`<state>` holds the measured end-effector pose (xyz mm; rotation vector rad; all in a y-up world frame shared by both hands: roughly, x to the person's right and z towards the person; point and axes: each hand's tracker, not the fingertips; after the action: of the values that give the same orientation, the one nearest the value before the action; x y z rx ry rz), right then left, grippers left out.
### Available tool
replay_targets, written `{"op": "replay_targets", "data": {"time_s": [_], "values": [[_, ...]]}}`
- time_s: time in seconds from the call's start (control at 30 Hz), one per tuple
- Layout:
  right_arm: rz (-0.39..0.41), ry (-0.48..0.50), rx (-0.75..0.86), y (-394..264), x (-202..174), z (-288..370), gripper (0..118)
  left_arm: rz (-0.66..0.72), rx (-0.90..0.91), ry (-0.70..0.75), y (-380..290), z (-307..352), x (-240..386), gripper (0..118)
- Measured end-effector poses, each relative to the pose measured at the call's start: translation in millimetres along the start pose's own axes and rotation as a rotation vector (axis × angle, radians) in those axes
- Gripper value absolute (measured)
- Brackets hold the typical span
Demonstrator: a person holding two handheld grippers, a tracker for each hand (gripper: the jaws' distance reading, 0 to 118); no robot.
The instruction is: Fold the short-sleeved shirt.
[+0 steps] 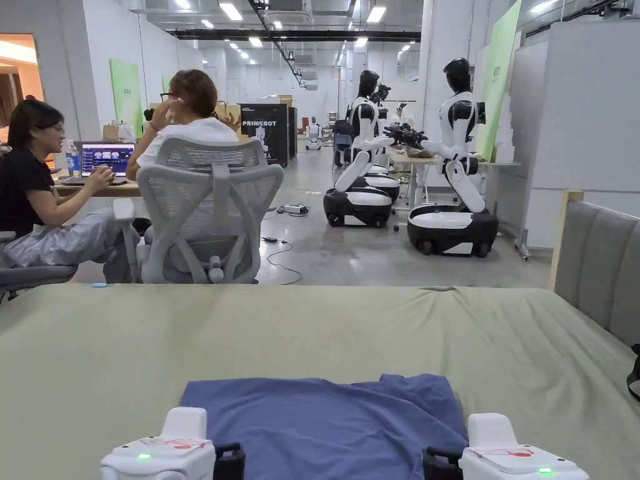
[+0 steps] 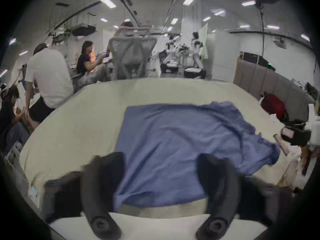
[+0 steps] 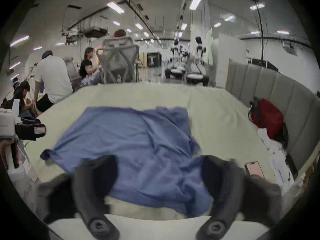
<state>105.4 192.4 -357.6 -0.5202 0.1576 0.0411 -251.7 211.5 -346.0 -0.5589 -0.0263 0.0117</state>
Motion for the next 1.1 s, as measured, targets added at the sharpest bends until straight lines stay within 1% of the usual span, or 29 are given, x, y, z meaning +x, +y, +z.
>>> {"op": "replay_targets", "data": {"time_s": [0.03,0.07,0.1,0.13,0.2,0.37,0.57,0.6,0.63,0.7,0.73,0.77,0.8,0.83,0.87,0.9,0.93,0.97,1.0,1.1], "values": [[-0.005,0.014,0.022,1.5,-5.1,1.9,53,-0.004,0.003,-0.002,3.1,-1.2,6.3,41],[-0.015,0.0,0.021,1.6,-7.5,1.5,15,-0.014,0.005,-0.001,5.4,-2.9,12.4,7],[-0.015,-0.022,0.039,1.2,-11.0,2.3,0,-0.031,0.017,0.007,5.9,-4.3,17.2,0],[-0.022,-0.031,0.069,1.7,-12.4,5.0,0,-0.034,0.028,0.015,2.4,-7.7,17.1,0],[-0.033,0.003,0.055,3.7,-8.9,3.3,0,-0.031,0.009,-0.022,4.7,-9.7,14.9,0],[-0.013,0.006,0.026,4.6,-4.4,-2.3,0,-0.033,-0.009,-0.012,0.4,-11.0,-7.4,0],[0.027,0.005,-0.034,-2.4,5.3,-10.8,0,0.062,-0.213,0.041,-18.5,-21.4,-85.9,0],[0.025,0.003,-0.045,-4.1,7.8,-13.0,0,0.084,-0.242,0.023,-24.6,-23.3,-97.3,17],[0.021,0.003,-0.052,-5.6,10.2,-15.3,0,0.11,-0.266,0.011,-30.7,-25.1,-105.3,62],[0.018,0.001,-0.071,-9.3,15.0,-21.7,0,0.144,-0.299,0.01,-46.5,-22.4,-109.0,85],[0.021,-0.002,-0.079,-11.1,16.9,-24.9,0,0.142,-0.305,0.018,-53.8,-25.8,-110.6,106],[0.024,-0.005,-0.085,-12.4,19.3,-26.9,0,0.141,-0.311,0.023,-61.0,-28.2,-111.8,117],[0.024,-0.007,-0.092,-13.3,22.1,-28.2,0,0.15,-0.315,0.017,-64.5,-27.2,-106.9,112],[0.024,-0.009,-0.098,-14.3,24.7,-29.5,0,0.162,-0.337,0.016,-69.6,-31.9,-106.4,97],[0.024,-0.011,-0.103,-15.0,28.1,-30.3,0,0.171,-0.376,0.01,-74.9,-37.6,-105.5,87],[0.024,-0.013,-0.11,-15.2,32.2,-30.6,0,0.17,-0.406,0.002,-79.4,-43.1,-104.2,73],[0.024,-0.016,-0.116,-15.5,37.3,-30.1,0,0.168,-0.407,0.003,-81.0,-48.0,-104.0,36],[0.025,-0.021,-0.121,-16.1,43.2,-28.7,0,0.169,-0.416,0.002,-84.2,-51.9,-102.5,10],[0.03,-0.03,-0.127,-16.6,48.1,-24.2,0,0.184,-0.408,-0.005,-85.3,-50.9,-100.5,7],[0.031,-0.053,-0.142,-21.1,73.6,-15.7,0,0.175,-0.352,0.006,-78.3,-43.6,-96.1,6]]}}
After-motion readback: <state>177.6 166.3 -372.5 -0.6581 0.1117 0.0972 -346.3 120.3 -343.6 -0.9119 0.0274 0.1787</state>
